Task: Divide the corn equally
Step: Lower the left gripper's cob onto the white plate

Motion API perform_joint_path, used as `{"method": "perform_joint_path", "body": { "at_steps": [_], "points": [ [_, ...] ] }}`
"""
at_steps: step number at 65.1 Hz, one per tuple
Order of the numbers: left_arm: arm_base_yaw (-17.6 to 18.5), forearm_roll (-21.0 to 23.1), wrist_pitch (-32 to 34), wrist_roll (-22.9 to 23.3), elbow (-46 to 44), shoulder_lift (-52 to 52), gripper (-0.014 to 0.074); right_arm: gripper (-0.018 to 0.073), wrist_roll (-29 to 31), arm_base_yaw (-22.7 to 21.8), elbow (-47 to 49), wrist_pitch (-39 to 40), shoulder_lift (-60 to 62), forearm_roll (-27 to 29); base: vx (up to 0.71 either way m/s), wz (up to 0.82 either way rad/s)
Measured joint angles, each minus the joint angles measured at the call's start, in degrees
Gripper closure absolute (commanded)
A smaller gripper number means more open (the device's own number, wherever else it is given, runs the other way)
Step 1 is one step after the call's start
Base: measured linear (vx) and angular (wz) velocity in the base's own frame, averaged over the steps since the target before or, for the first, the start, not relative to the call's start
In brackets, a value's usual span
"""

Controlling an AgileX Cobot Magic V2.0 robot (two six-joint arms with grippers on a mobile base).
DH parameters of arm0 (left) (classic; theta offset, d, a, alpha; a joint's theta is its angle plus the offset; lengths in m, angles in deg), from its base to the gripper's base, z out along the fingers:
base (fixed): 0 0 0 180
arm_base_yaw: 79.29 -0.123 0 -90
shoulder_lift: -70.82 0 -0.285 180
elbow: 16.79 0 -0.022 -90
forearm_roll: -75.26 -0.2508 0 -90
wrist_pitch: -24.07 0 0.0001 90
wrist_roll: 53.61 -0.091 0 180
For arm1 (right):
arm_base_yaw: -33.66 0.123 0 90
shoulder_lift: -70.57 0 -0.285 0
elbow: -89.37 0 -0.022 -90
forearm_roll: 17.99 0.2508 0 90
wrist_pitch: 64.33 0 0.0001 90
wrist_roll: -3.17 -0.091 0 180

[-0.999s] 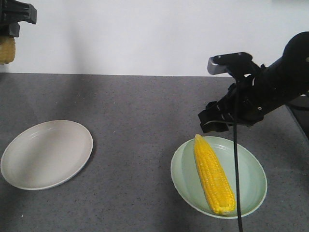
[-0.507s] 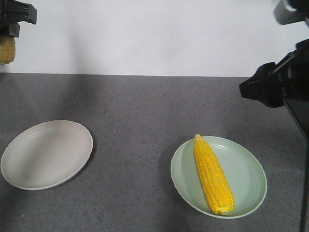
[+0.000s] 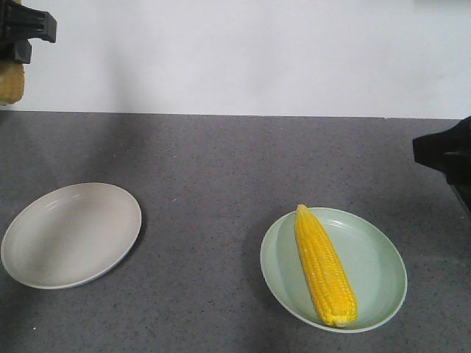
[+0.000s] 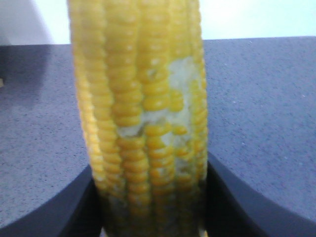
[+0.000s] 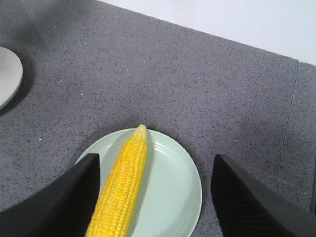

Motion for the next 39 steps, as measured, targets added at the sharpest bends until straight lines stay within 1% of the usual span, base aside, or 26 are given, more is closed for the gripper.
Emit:
{"method": "perform_joint_path", "body": {
  "at_steps": [10, 17, 24, 39],
  "points": [
    [0.0, 4.8, 0.0, -1.9, 0.0, 0.0, 0.0524, 0.0084, 0.0, 0.0, 0.0, 0.9, -0.1, -0.2, 0.0, 0.0],
    [0.0, 7.0, 0.2, -2.9, 1.2, 0.0, 0.0524, 0.0084, 0.0, 0.0, 0.0, 1.0, -0.1, -0.9, 0.0, 0.0],
    [0.0, 7.5, 0.2, -3.0, 5.3, 0.1, 0.0524, 0.0084, 0.0, 0.0, 0.0, 1.0, -0.1, -1.3, 0.0, 0.0],
    [0.0, 7.9, 0.2, -3.1, 17.5, -0.1, 0.0524, 0.0084, -0.1, 0.0, 0.0, 1.0, -0.1, -1.3, 0.0, 0.0]
  ]
}}
